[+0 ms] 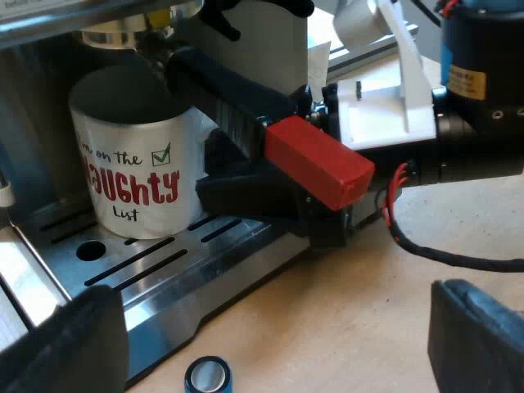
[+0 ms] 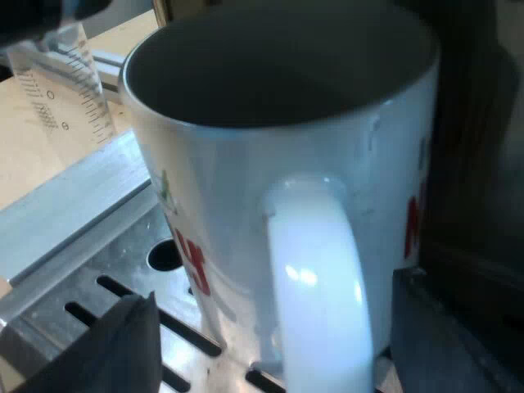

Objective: Remove mug from coffee machine

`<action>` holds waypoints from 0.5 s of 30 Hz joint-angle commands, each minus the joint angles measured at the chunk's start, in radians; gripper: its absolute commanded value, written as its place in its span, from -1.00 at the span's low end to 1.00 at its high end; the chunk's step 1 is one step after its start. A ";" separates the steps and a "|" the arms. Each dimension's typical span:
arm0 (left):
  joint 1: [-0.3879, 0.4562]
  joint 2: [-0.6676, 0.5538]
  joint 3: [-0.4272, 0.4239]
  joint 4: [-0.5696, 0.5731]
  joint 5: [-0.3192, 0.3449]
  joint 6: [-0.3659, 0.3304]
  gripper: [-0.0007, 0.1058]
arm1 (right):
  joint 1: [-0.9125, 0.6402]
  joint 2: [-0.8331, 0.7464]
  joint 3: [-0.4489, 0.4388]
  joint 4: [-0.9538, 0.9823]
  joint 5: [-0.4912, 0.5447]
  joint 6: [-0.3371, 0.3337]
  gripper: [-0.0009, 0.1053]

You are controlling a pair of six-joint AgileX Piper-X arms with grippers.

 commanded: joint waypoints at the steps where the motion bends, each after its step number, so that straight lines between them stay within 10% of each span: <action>1: -0.004 0.002 -0.005 -0.010 -0.005 -0.005 0.45 | 0.002 0.005 -0.019 -0.015 -0.008 -0.010 0.18; 4: -0.004 0.002 -0.005 -0.010 -0.005 -0.005 0.45 | 0.002 0.006 -0.019 -0.010 0.001 -0.010 0.08; 11: -0.004 0.002 -0.005 -0.010 0.010 -0.005 0.45 | 0.003 0.006 -0.019 -0.008 0.009 -0.009 -0.98; 15: -0.004 0.002 -0.005 -0.010 0.010 -0.005 0.45 | 0.008 0.006 -0.019 -0.006 0.009 -0.009 -0.98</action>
